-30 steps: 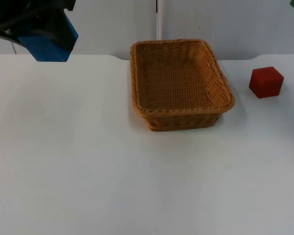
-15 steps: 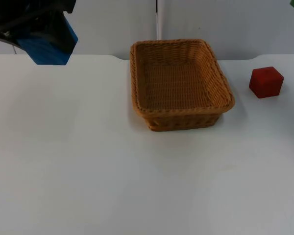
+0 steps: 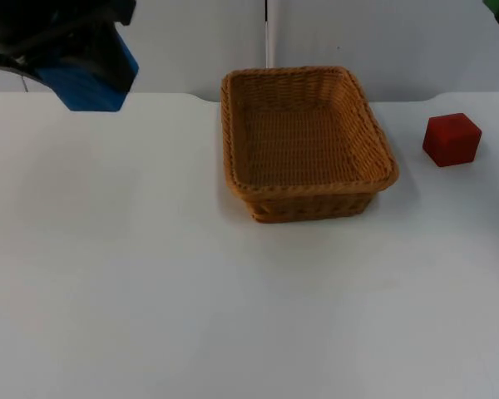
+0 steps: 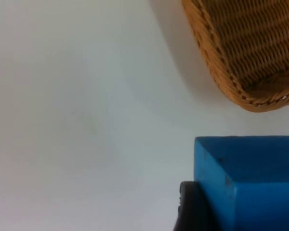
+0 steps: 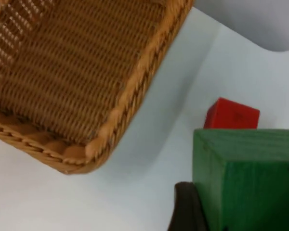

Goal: Pick up one cube with each hand and place exactly two cubes into the same basket, leaving the remaining cube outside.

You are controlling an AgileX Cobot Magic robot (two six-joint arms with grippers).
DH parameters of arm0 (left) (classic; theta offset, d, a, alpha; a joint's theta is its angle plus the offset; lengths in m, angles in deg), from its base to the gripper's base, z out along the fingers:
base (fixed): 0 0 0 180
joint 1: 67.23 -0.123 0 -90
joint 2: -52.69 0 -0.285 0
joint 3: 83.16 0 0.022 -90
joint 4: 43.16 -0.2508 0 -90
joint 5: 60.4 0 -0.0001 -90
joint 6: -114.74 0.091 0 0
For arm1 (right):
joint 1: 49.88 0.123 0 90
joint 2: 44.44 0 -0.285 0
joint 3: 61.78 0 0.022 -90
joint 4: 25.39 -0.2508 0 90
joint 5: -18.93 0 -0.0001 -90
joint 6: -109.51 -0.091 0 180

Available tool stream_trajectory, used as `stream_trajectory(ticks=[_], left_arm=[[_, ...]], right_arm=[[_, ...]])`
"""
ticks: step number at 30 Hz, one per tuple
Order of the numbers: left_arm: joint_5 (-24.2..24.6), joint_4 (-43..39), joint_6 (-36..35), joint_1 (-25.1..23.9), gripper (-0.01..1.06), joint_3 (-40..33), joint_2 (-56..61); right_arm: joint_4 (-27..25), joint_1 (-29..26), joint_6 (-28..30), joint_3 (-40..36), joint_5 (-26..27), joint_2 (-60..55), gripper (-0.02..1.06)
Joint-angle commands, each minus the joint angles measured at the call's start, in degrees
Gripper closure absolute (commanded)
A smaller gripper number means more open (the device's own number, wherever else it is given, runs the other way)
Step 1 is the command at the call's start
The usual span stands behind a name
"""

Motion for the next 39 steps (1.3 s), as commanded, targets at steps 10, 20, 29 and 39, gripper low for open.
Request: stream_trajectory(ticks=[10,20,29,39], left_arm=[[-3.0,-0.9,0.2,4.6,1.05,4.7,-6.7],[-1.5,-2.5,0.4,8.0,1.05,15.4,-16.2],[-2.7,-2.1,2.7,9.7,1.05,20.2,-21.1],[-7.7,-1.9,6.6,13.3,1.05,22.5,-25.2]], right_arm=[[-2.2,2.3,-2.7,7.4,0.8,-7.8,1.05],[-5.1,4.1,-3.4,25.1,-6.2,-22.1,1.05],[-5.2,6.0,-4.9,39.1,-6.5,-33.3,1.05],[-7.3,7.2,-6.0,54.0,-6.5,-46.1,1.05]])
